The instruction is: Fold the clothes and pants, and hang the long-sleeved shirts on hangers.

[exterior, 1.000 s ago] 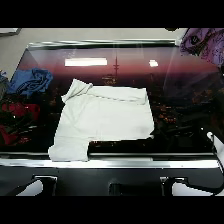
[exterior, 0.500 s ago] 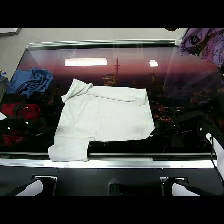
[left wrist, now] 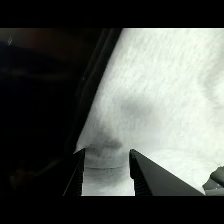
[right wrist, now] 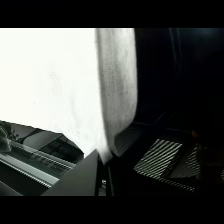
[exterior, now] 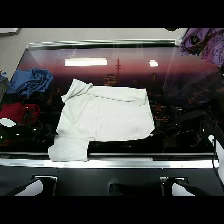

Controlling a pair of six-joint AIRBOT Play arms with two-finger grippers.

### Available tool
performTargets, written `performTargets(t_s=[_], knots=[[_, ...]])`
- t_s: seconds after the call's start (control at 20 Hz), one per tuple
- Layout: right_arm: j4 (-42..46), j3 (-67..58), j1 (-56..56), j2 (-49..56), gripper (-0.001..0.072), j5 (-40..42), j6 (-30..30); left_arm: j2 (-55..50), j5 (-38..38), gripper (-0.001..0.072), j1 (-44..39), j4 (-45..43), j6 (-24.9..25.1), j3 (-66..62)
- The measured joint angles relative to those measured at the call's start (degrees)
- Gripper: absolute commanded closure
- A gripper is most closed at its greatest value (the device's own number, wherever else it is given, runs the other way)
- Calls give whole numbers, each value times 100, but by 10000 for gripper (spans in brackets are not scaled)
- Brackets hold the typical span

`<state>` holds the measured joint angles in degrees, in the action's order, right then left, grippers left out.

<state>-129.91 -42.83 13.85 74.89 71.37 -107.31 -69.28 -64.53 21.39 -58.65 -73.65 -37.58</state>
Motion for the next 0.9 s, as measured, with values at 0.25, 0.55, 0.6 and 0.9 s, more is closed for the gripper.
performTargets(t_s=[0.25, 0.55, 0.6, 0.9], knots=[[-17, 0, 0, -4, 677, 61, 22, -2, 31, 376, -2, -105, -2, 28], [-28, 0, 0, -4, 678, 90, 22, -382, 111, 687, -181, 83, -94, 31], [-57, 0, -2, -4, 678, 101, 22, -457, 114, 687, -249, 166, -37, 28], [-605, -442, -240, -214, 679, 166, -472, -358, 131, 689, -568, 732, 4, -968]])
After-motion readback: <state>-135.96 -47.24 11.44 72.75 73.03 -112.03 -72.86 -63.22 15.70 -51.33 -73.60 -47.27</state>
